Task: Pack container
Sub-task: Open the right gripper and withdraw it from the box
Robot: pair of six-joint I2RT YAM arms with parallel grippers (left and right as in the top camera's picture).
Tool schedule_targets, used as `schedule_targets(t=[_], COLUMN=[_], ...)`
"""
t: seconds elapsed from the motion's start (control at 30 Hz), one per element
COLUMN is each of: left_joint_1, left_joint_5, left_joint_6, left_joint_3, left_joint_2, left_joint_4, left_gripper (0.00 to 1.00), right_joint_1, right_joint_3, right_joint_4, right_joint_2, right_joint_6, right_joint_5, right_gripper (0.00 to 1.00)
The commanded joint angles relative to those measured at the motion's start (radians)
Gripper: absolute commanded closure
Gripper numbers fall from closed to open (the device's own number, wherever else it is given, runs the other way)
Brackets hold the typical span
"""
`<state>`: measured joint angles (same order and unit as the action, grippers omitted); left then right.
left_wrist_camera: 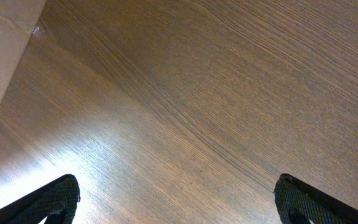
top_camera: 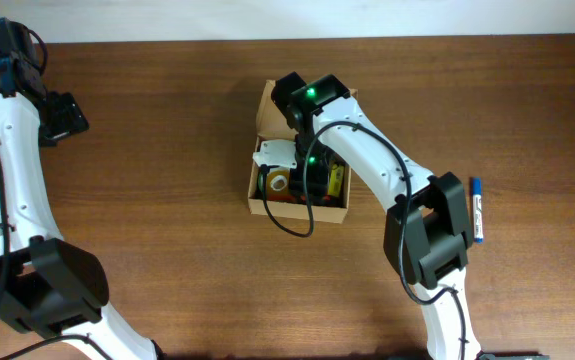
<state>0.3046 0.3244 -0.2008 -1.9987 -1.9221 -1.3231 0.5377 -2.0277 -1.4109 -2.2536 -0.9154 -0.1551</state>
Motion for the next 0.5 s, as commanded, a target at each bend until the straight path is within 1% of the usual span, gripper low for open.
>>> schedule_targets(t=[0.0,0.03,0.1,0.17,0.2,0.23,0.27,0.33,0.4,0.47], left_joint_1=[0.006,0.006,0.006,0.006,0.006,0.006,0.006,0.006,0.006,0.006], left_joint_5=[-0.004,-0.004,-0.004,-0.004,-0.004,-0.004,-0.004,-0.004,-0.004,-0.004], left_joint_6=[0.016,0.016,0.016,0.016,0.016,0.016,0.016,0.016,0.016,0.016], left_joint_3=[0.005,0.005,0.005,0.005,0.005,0.005,0.005,0.005,0.005,0.005], left_joint_2=[0.030,0.030,0.030,0.030,0.030,0.030,0.030,0.030,0.030,0.030], left_joint_4=[0.000,0.000,0.000,0.000,0.000,0.000,0.000,0.000,0.000,0.000], left_gripper=[0.00,0.00,0.00,0.00,0.00,0.00,0.00,0.00,0.00,0.00], right_joint_1=[0.005,0.005,0.005,0.005,0.005,0.005,0.005,0.004,0.002,-0.009], right_joint_3=[-0.003,-0.004,-0.010,-0.021,-0.027,-0.031,-0.032,-0.032,-0.032,-0.032], right_joint_4=[-0.002,-0.001,-0.002,-0.002,0.004,0.016,0.029,0.046,0.066,0.097], right_joint_2=[0.041,0.043,0.044,0.045,0.053,0.063,0.076,0.106,0.146,0.197], right_joint_6=[0.009,0.012,0.012,0.016,0.037,0.068,0.096,0.126,0.153,0.216], right_joint_5=[-0.005,-0.006,-0.005,-0.005,-0.001,0.012,0.027,0.077,0.139,0.164], right_gripper=[0.26,0.27,0.37,0.54,0.66,0.74,0.80,0.84,0.84,0.85])
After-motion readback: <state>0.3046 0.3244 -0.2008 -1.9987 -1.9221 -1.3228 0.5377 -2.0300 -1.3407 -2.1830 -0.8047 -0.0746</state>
